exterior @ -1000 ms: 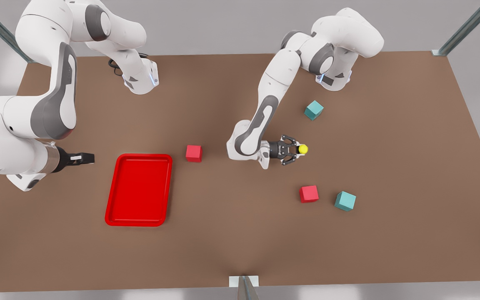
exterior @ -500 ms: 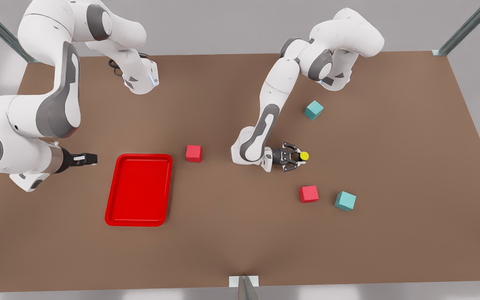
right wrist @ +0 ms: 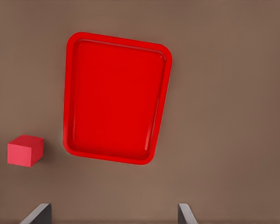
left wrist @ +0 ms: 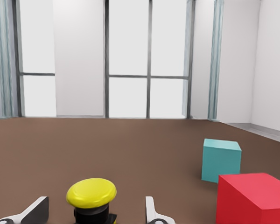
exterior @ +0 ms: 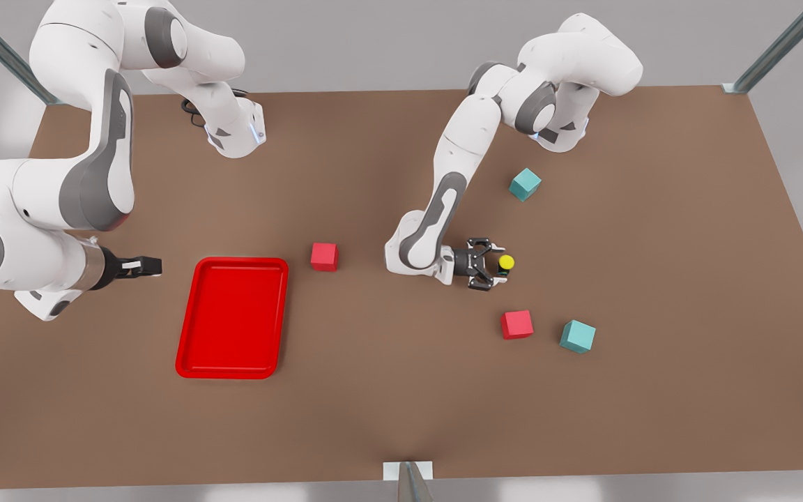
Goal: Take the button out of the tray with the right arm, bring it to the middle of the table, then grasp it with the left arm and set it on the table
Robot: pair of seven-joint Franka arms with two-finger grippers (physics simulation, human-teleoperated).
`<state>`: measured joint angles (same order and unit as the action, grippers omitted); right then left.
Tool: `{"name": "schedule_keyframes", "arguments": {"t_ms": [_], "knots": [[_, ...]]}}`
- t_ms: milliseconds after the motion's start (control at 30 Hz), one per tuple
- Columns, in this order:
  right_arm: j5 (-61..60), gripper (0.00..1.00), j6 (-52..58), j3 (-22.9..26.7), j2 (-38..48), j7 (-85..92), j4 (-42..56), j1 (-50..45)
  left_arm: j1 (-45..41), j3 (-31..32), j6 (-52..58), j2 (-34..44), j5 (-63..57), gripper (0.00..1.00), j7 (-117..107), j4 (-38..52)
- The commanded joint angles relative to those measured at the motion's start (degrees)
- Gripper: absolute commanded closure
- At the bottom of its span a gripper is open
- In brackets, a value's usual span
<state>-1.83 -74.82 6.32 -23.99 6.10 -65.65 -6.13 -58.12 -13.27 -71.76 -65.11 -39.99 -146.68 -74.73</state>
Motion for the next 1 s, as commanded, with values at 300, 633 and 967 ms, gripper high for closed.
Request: {"name": "schedule_keyframes", "arguments": {"t_ms": [300, 633, 967], "knots": [[0.3, 0.00, -0.1, 0.0, 0.1, 0.0, 0.0, 0.1, -1.3, -1.1, 10.0, 13.8, -1.8, 0.00, 36.6, 0.2], [0.3, 0.00, -1.0, 0.1, 0.8, -0.7, 0.4, 0.7, 33.2, -3.7, 7.2, 40.6, 48.1, 0.00, 146.7, 10.9], [0.3, 0.00, -1.1, 0.1, 0.8, -0.7, 0.3, 0.7, 37.5, 4.1, -3.3, 64.7, 38.5, 0.00, 170.4, -13.7]]}}
